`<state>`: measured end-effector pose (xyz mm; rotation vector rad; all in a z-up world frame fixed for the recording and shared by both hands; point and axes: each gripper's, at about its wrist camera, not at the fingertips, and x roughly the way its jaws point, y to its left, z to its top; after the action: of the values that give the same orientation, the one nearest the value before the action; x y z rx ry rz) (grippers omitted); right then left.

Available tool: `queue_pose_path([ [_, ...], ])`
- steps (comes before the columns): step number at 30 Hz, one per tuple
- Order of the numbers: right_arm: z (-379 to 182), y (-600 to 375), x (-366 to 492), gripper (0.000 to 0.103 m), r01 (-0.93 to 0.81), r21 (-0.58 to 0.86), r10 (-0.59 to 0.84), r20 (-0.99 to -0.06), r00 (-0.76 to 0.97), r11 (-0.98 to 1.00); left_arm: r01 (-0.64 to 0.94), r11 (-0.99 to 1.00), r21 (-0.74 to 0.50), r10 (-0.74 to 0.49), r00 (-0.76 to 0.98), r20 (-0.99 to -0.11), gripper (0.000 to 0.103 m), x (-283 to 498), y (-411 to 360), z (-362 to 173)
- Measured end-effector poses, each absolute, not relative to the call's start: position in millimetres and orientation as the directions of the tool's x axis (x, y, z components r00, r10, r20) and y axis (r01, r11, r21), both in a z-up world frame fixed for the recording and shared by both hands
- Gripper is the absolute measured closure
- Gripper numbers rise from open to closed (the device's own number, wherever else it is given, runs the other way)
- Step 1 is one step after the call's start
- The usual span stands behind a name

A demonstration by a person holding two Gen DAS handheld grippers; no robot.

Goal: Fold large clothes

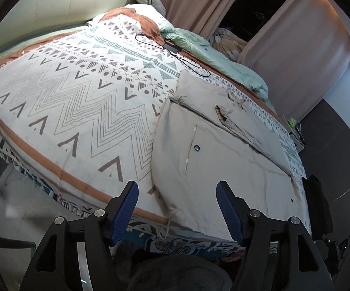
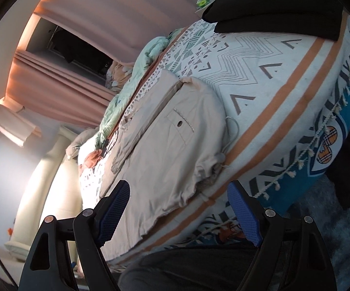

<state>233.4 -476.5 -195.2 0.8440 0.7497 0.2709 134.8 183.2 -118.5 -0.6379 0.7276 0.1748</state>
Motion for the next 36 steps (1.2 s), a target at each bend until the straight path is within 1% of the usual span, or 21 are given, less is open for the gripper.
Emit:
queue_pose_path([
  [4, -200.8, -485.5, 228.2, 0.027, 0.071, 0.757, 0.5, -0.495, 0.711, 0.65, -0.363, 0.778, -0.513, -0.093, 0.74, -0.666, 0.042, 122.0, 186.1, -133.1],
  [9, -213.2, -492.4, 232.3, 0.033, 0.061, 0.787, 0.528, -0.466, 0.71, 0.613, -0.36, 0.736, -0.573, -0.14, 0.747, -0.65, 0.042, 116.1, 190.6, -149.6],
  [13, -220.8, -484.4, 248.6, 0.037, 0.061, 0.789, 0.544, -0.476, 0.691, 0.612, -0.35, 0.721, -0.598, -0.166, 0.751, -0.639, 0.042, 120.2, 189.4, -160.7],
  [14, -222.7, -481.7, 253.5, 0.037, 0.058, 0.79, 0.55, -0.475, 0.687, 0.61, -0.349, 0.715, -0.605, -0.173, 0.751, -0.638, 0.043, 122.9, 190.2, -163.7],
  [16, -227.3, -476.3, 263.7, 0.038, 0.058, 0.793, 0.56, -0.477, 0.678, 0.606, -0.351, 0.7, -0.622, -0.19, 0.748, -0.636, 0.051, 130.0, 193.2, -169.9],
  [17, -229.7, -474.0, 268.8, 0.038, 0.061, 0.794, 0.562, -0.48, 0.674, 0.605, -0.352, 0.692, -0.63, -0.2, 0.745, -0.636, 0.052, 134.1, 194.9, -172.8],
  [24, -254.6, -461.6, 301.0, 0.038, 0.104, 0.797, 0.579, -0.515, 0.633, 0.595, -0.36, 0.669, -0.65, -0.236, 0.727, -0.645, 0.052, 165.7, 198.2, -186.5],
  [27, -261.4, -460.0, 307.9, 0.038, 0.109, 0.803, 0.589, -0.514, 0.624, 0.586, -0.365, 0.672, -0.645, -0.24, 0.716, -0.656, 0.052, 178.1, 197.8, -190.3],
  [31, -266.7, -459.2, 314.3, 0.038, 0.096, 0.84, 0.63, -0.47, 0.618, 0.533, -0.377, 0.666, -0.644, -0.246, 0.704, -0.667, 0.052, 191.6, 200.6, -196.4],
  [36, -267.3, -469.0, 313.6, 0.038, 0.011, 0.924, 0.701, -0.297, 0.649, 0.381, -0.391, 0.637, -0.664, -0.274, 0.691, -0.669, 0.052, 200.4, 204.9, -207.6],
])
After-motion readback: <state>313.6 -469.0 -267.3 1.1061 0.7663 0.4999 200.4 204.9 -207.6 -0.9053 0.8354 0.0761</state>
